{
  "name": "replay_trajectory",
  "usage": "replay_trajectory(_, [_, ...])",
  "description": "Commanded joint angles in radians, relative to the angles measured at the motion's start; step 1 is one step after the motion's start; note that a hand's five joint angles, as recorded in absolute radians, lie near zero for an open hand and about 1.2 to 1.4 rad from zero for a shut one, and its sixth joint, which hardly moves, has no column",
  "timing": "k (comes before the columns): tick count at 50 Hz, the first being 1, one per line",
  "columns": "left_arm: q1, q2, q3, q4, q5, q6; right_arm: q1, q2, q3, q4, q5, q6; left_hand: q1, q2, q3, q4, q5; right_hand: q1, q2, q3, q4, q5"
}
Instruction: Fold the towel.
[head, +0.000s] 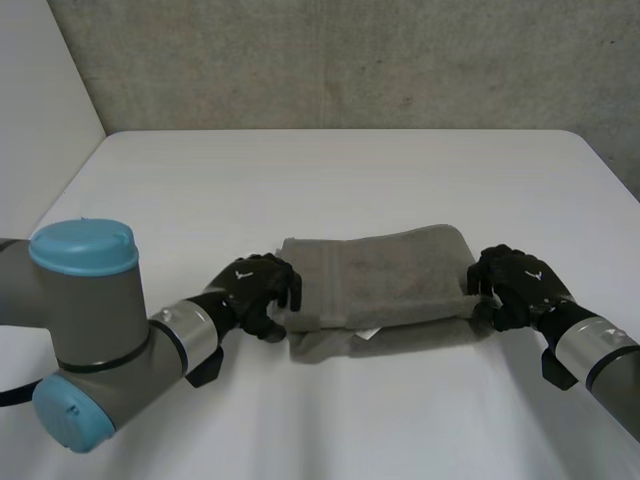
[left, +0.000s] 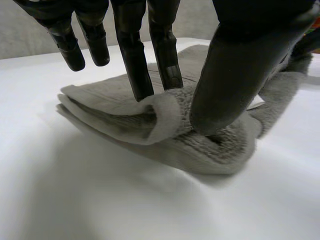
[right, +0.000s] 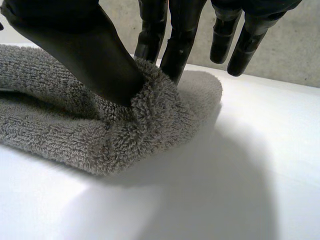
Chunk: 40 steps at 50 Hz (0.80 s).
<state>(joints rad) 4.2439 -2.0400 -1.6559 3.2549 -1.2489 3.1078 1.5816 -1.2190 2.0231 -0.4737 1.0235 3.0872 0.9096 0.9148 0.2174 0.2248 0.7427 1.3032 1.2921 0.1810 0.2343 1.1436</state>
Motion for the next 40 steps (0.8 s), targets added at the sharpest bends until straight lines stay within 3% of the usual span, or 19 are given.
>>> replay_trajectory(1, [-0.041,0.003,-0.035,-0.003,0.0,-0.008,-0.055,-0.013,0.016,0.01,-0.046,-0.044,-0.027,-0.032,-0.043,-0.05,-0.034,0.093,0.104,-0.007,-0.06,0.078])
replay_trajectory(6, [-0.056,0.027,-0.07,-0.012,0.002,-0.02,-0.091,-0.069,-0.007,0.018,-0.075,-0.096,-0.088,-0.093,-0.043,-0.05,-0.096,0.093,0.104,-0.007,-0.06,0.078])
replay_trajectory(11, [-0.041,0.072,-0.085,-0.021,0.002,-0.024,-0.046,-0.113,-0.061,0.056,-0.083,-0.113,-0.1,-0.105,-0.043,-0.05,-0.108,0.093,0.104,-0.007,-0.06,0.078])
replay_trajectory(18, [0.056,0.164,-0.128,-0.044,0.014,-0.029,0.181,-0.119,-0.171,0.076,-0.066,-0.116,-0.126,-0.132,-0.043,-0.05,-0.134,0.093,0.104,-0.007,-0.06,0.078])
replay_trajectory(31, [0.319,0.331,-0.15,-0.047,0.045,-0.028,0.434,-0.016,-0.293,0.075,-0.06,-0.122,-0.256,-0.261,-0.043,-0.05,-0.263,0.093,0.104,-0.007,-0.06,0.078])
replay_trajectory(40, [0.355,0.33,-0.147,-0.046,0.065,-0.032,0.615,0.13,-0.391,0.076,-0.011,-0.127,-0.256,-0.261,-0.043,-0.05,-0.263,0.093,0.104,-0.007,-0.06,0.078])
